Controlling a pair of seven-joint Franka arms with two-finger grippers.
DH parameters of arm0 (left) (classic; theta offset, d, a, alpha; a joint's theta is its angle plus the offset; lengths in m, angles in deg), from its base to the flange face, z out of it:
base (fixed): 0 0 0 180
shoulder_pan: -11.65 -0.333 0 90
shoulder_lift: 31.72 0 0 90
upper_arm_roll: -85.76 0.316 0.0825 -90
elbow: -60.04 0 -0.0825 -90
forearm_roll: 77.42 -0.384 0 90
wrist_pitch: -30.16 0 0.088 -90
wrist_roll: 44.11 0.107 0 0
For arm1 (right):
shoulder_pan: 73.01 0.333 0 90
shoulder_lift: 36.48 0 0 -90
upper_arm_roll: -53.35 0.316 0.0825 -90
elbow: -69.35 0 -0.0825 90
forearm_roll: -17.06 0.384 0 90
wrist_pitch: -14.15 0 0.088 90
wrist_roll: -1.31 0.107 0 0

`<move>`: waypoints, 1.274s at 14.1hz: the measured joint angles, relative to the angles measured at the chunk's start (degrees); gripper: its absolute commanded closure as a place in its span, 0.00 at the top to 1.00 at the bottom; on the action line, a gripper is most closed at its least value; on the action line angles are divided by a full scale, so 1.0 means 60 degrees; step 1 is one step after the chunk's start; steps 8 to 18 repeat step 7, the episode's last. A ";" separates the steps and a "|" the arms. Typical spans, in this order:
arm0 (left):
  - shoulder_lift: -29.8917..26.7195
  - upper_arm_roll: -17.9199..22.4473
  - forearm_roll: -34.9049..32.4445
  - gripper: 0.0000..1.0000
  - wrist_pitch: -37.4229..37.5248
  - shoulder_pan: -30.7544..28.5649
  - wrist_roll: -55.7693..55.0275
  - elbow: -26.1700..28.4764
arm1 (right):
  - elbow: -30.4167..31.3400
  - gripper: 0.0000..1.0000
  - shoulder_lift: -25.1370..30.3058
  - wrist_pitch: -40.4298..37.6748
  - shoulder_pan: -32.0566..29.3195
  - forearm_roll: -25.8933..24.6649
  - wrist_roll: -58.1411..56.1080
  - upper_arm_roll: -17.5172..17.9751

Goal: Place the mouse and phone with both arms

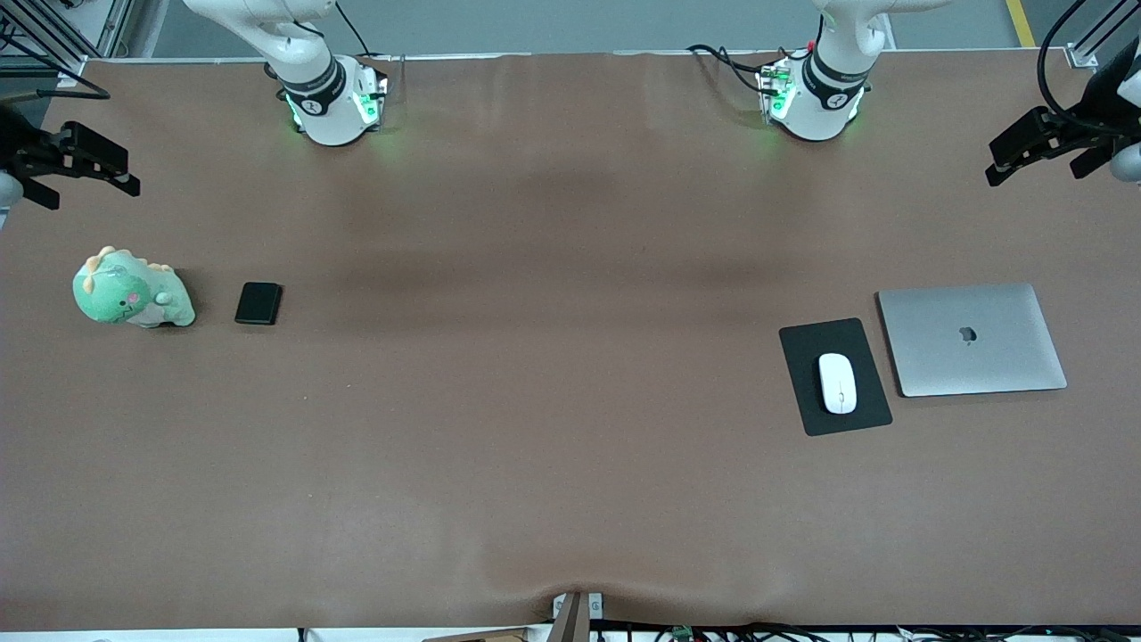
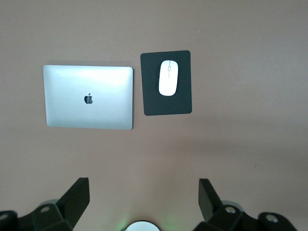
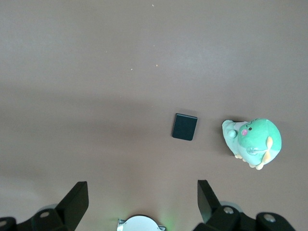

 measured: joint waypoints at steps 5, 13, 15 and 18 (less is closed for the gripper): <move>0.0193 0.0001 0.0000 1.00 -0.0055 0.0001 0.0003 -0.0142 | -0.0111 1.00 -0.0003 0.0012 0.0000 -0.0001 0.0000 -0.0009; 0.0244 -0.0002 0.0000 1.00 -0.0055 0.0001 0.0003 -0.0194 | -0.0111 1.00 -0.0016 0.0012 0.0000 -0.0002 0.0000 -0.0037; 0.0244 -0.0002 0.0000 1.00 -0.0055 0.0001 0.0003 -0.0194 | -0.0111 1.00 -0.0016 0.0012 0.0000 -0.0002 0.0000 -0.0037; 0.0244 -0.0002 0.0000 1.00 -0.0055 0.0001 0.0003 -0.0194 | -0.0111 1.00 -0.0016 0.0012 0.0000 -0.0002 0.0000 -0.0037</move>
